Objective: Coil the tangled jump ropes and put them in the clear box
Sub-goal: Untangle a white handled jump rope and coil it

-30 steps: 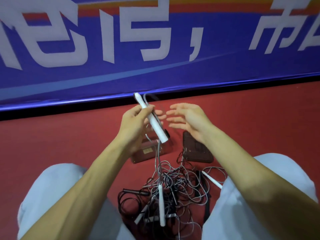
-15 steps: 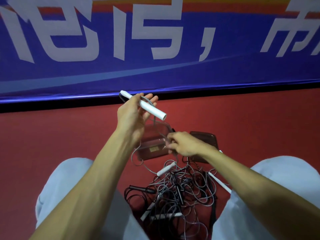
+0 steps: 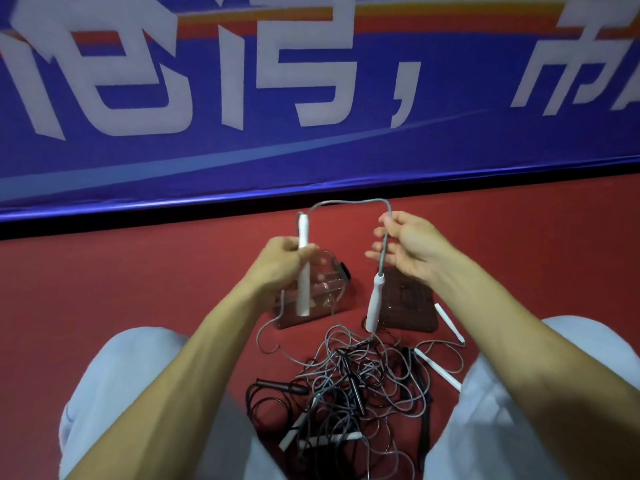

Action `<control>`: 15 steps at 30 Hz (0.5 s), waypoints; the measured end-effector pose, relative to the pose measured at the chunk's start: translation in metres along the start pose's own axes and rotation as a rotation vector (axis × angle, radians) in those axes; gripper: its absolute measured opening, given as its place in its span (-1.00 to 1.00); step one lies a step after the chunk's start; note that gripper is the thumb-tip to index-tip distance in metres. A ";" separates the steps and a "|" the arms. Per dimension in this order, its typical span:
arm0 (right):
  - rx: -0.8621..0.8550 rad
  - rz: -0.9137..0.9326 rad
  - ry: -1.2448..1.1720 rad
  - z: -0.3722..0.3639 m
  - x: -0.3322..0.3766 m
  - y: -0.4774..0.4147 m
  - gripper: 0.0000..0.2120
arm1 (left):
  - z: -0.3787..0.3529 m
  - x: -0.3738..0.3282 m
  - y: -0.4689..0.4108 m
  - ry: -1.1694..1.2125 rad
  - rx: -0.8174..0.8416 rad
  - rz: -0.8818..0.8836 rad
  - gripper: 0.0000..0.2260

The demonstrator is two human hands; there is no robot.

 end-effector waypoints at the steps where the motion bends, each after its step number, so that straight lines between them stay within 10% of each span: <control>1: -0.006 0.010 -0.098 0.001 0.002 0.001 -0.84 | -0.008 -0.002 -0.001 -0.082 0.040 -0.038 -0.87; 15: 0.011 0.097 -0.742 -0.006 0.011 0.004 -0.92 | -0.077 -0.005 0.000 -0.041 0.359 -0.204 -0.87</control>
Point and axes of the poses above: each hand's wrist, its own y-axis away from the middle knuckle, its own z-axis out of the back of the hand, x = y × z, the point moved 9 cm from there along -y, towards the middle knuckle, and after that the axes turned 10 degrees about x, right-handed, at the moved point
